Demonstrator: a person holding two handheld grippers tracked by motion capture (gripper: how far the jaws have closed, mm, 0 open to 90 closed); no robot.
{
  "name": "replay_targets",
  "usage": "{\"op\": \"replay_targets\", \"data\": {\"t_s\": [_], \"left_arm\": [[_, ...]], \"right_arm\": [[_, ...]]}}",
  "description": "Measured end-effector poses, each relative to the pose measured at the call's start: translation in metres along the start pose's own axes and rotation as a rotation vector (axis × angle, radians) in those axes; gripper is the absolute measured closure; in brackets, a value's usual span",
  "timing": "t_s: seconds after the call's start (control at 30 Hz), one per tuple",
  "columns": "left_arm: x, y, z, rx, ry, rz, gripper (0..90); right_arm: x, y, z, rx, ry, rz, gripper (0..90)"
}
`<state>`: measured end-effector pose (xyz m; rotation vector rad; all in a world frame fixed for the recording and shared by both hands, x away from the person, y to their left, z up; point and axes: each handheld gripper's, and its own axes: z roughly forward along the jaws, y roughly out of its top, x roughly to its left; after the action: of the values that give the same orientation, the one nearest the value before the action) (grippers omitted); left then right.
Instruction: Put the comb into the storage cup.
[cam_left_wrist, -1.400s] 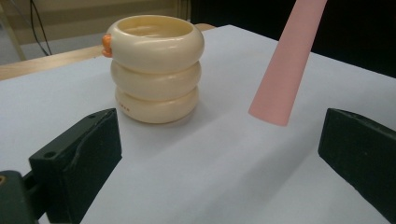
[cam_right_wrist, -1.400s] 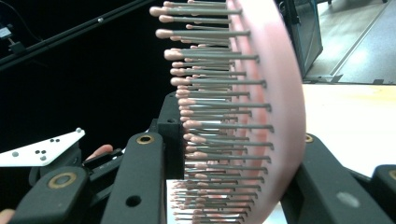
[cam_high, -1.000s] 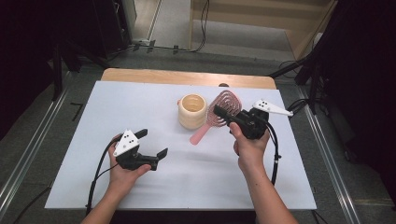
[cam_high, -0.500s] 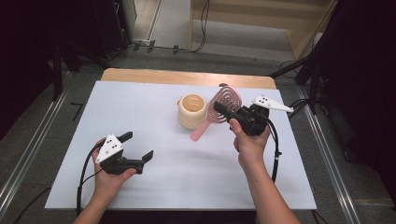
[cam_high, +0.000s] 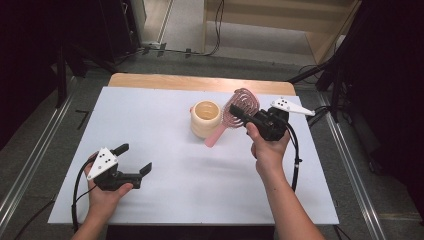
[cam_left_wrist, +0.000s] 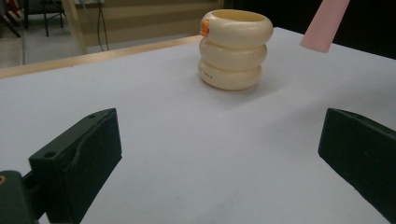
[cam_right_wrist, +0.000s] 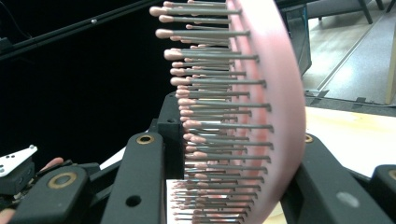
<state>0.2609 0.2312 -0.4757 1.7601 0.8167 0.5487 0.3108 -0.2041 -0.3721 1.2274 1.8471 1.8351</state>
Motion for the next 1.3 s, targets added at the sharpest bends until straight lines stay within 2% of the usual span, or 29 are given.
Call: {"op": "replay_targets", "data": {"t_s": [0.17, 0.73, 1.03, 1.17, 1.3], "left_arm": [[0.006, -0.004, -0.007, 0.002, 0.015, 0.002, 0.0], [0.030, -0.016, -0.034, -0.012, 0.081, -0.037, 0.0], [0.038, -0.023, -0.043, -0.014, 0.109, -0.049, 0.0], [0.040, -0.024, -0.045, -0.029, 0.106, -0.058, 0.0], [0.038, -0.026, -0.045, -0.028, 0.107, -0.045, 0.0]], "right_arm": [[-0.002, 0.003, 0.002, 0.000, -0.001, 0.000, 62.1], [-0.006, 0.011, 0.009, 0.003, -0.012, -0.006, 62.2], [-0.005, 0.019, 0.016, 0.000, -0.012, -0.006, 62.2], [-0.005, 0.023, 0.018, 0.000, -0.013, -0.011, 62.2], [-0.005, 0.026, 0.020, -0.008, -0.013, -0.013, 62.2]]}}
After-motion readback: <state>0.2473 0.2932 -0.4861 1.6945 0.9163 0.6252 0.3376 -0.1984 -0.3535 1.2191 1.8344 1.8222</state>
